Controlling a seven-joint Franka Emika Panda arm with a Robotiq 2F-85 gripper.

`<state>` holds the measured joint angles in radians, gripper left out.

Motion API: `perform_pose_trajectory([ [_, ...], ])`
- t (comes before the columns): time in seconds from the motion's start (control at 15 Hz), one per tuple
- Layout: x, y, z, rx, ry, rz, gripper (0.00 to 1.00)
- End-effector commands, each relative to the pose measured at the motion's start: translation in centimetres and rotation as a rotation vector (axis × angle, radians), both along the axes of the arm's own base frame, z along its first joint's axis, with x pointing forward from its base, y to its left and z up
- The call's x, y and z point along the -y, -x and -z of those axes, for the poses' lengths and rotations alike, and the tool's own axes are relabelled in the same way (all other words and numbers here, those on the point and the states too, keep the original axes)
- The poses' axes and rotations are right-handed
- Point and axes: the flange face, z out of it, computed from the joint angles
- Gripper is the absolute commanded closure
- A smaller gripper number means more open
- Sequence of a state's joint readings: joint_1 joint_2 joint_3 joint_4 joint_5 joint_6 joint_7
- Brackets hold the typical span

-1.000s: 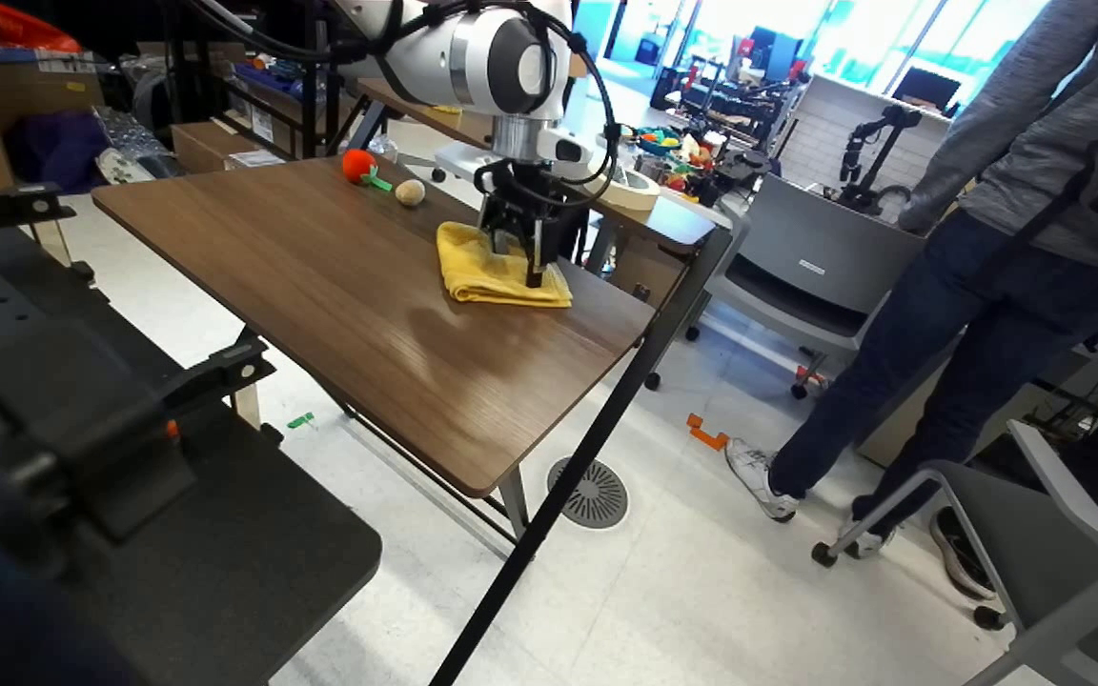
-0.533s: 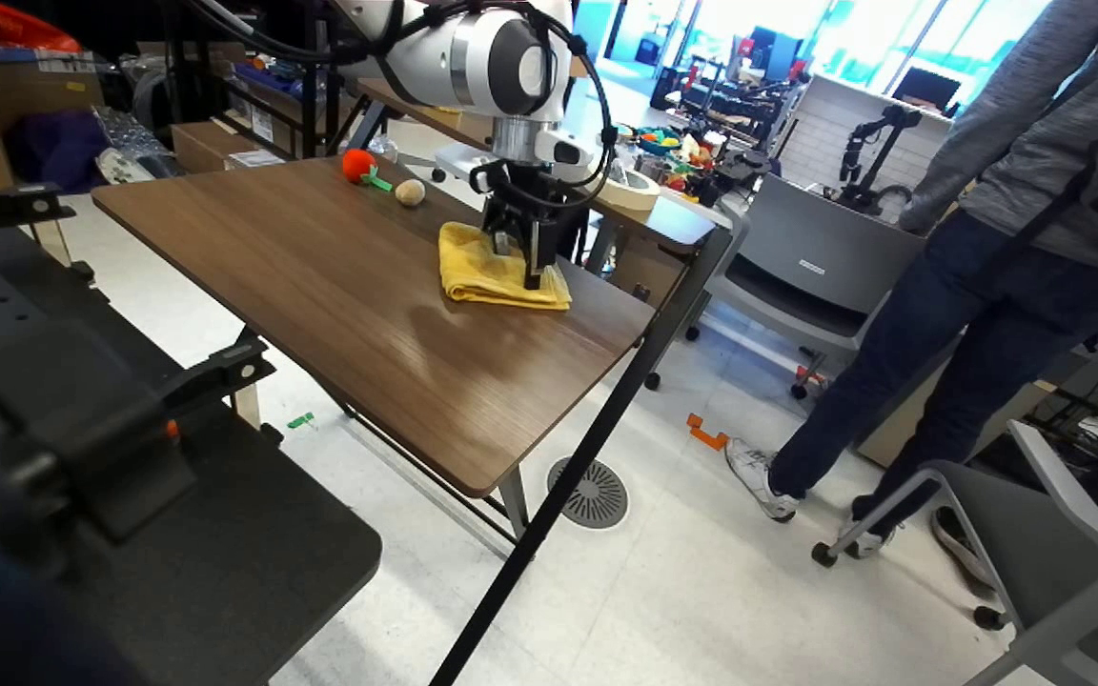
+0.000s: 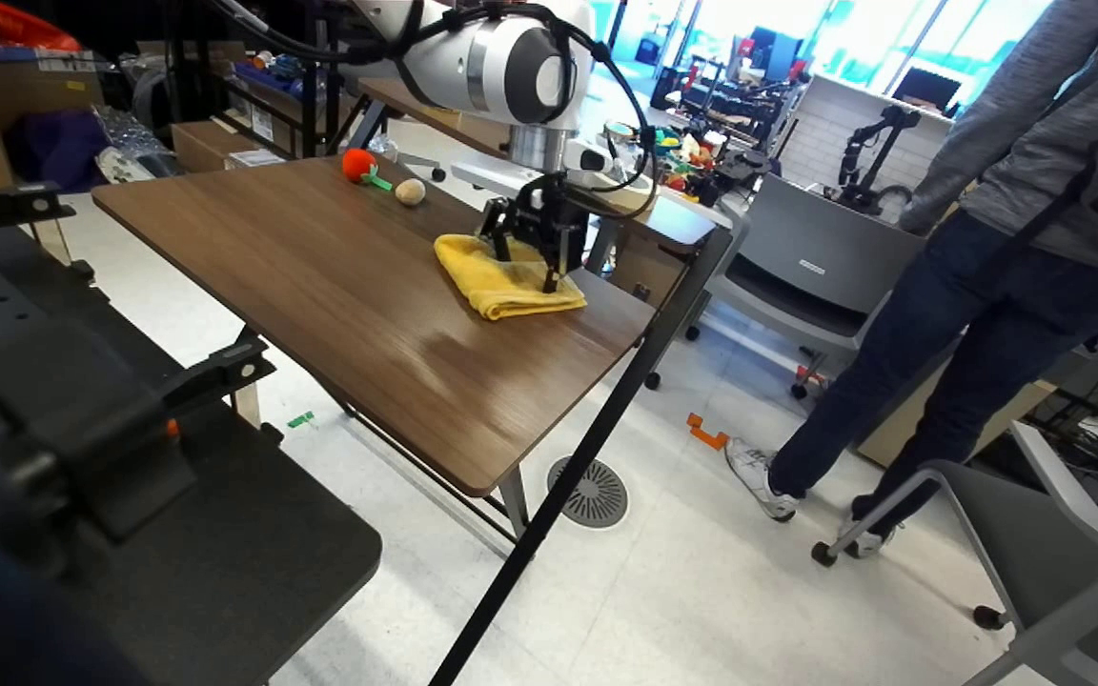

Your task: Use the towel to clean the table and move the toys to the left

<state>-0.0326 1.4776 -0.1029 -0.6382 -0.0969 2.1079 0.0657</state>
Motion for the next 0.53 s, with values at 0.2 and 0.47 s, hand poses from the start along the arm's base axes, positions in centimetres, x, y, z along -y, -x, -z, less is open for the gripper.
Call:
perform_pose_trajectory([
  [0.2,6.7,0.7,-0.4,-0.01,-0.18,-0.298,0.0],
  [0.47,7.4,1.4,-1.2,-0.052,-0.316,-0.441,0.0],
])
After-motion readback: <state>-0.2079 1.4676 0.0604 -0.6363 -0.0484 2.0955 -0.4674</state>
